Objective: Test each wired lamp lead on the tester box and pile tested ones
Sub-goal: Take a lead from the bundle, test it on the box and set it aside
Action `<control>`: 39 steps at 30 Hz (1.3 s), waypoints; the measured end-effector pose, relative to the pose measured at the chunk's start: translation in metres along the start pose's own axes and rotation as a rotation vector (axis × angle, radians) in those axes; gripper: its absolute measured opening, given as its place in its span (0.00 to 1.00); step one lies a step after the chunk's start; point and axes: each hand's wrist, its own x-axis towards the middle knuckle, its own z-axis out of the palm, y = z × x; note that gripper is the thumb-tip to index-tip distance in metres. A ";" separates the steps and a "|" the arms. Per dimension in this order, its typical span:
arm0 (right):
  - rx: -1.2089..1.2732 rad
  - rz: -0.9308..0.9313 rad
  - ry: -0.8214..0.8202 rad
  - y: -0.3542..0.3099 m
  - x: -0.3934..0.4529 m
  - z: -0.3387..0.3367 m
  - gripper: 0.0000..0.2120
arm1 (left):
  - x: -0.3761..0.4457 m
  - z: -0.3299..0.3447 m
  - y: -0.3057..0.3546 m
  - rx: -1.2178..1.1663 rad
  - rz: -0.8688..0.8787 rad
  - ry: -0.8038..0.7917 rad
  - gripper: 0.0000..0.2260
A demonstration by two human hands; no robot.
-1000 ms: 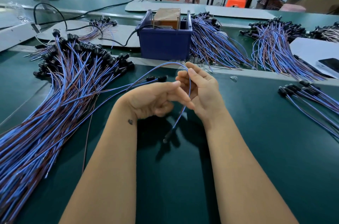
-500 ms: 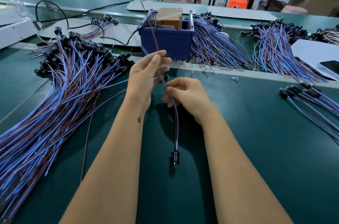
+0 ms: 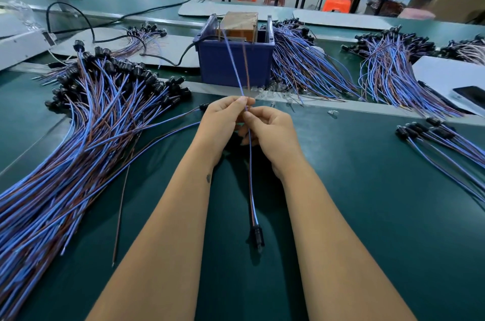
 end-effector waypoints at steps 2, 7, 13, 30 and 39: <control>0.003 0.008 0.019 0.001 0.001 0.000 0.08 | 0.000 -0.001 -0.001 0.026 -0.001 0.002 0.11; -0.016 0.004 0.022 0.000 0.001 0.000 0.09 | 0.001 -0.003 -0.002 0.091 0.020 0.005 0.09; -0.008 0.014 0.143 -0.002 -0.001 0.000 0.08 | 0.003 -0.003 -0.002 0.073 -0.028 0.184 0.10; -0.011 0.029 0.293 0.000 0.003 -0.004 0.12 | 0.010 -0.011 -0.008 0.207 -0.024 0.318 0.11; -0.020 0.029 0.307 0.002 0.004 -0.006 0.15 | 0.012 -0.021 -0.007 0.158 -0.075 0.416 0.13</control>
